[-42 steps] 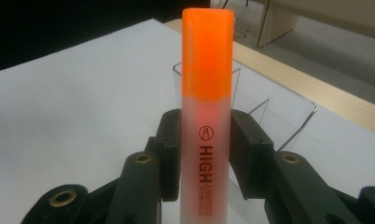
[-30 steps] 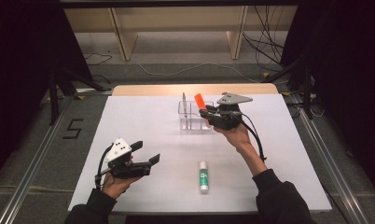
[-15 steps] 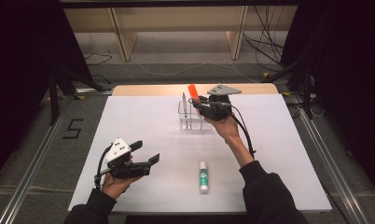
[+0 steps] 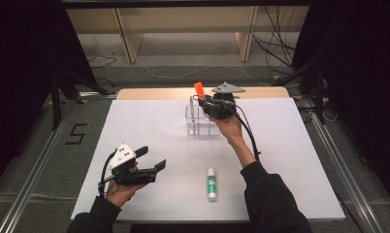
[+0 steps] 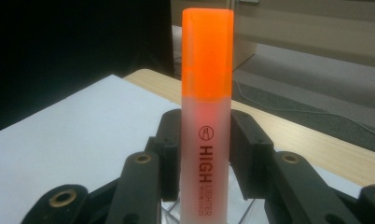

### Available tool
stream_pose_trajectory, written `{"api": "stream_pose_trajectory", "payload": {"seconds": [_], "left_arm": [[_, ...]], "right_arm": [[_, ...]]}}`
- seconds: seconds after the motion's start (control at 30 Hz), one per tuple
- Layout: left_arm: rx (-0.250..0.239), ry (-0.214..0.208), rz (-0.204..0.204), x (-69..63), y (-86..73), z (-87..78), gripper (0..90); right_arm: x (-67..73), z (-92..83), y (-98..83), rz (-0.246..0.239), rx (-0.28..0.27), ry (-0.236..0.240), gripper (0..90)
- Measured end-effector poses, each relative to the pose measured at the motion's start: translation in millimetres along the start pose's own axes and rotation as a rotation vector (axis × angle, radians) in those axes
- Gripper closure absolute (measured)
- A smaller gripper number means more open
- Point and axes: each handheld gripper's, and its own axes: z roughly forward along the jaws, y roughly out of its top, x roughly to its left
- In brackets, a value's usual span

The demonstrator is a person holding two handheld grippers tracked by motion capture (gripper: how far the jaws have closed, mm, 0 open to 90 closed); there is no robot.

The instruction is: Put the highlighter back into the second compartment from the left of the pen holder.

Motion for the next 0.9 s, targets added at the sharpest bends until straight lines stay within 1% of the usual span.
{"api": "stream_pose_trajectory", "payload": {"seconds": [0.07,0.2,0.27,0.37,0.4,0.43,0.57,0.7,0.9], "left_arm": [[0.005,0.0,0.005,0.3,0.0,-0.1,16.5],[-0.001,-0.001,-0.003,0.5,-0.1,-0.4,16.5],[-0.002,-0.001,-0.004,0.5,-0.1,-0.5,16.6],[-0.005,-0.001,-0.001,-0.2,0.0,-0.5,16.5],[0.0,-0.002,0.005,0.2,0.1,-0.8,16.5],[-0.003,-0.001,-0.002,0.0,0.1,-0.4,16.5],[-0.005,-0.001,-0.001,0.3,0.2,-0.8,16.5],[-0.005,-0.001,-0.001,0.1,0.2,-0.8,16.5],[-0.005,-0.001,-0.001,0.4,0.3,-0.8,16.6]], "right_arm": [[-0.4,3.0,-0.2,0.002,0.008,0.0,66.9],[1.4,8.5,-0.9,0.006,0.006,-0.021,66.9],[2.1,11.4,-1.2,0.0,0.007,-0.036,66.9],[2.2,15.6,-1.6,0.013,0.008,-0.049,66.9],[2.7,16.8,-1.8,0.018,0.008,-0.053,66.9],[3.2,17.9,-2.0,0.018,0.01,-0.055,67.0],[3.6,22.3,-4.5,0.017,0.015,-0.074,66.9],[2.5,24.7,-6.5,0.033,0.026,-0.092,66.9],[3.0,26.2,-7.6,0.03,0.029,-0.107,66.9]]}}
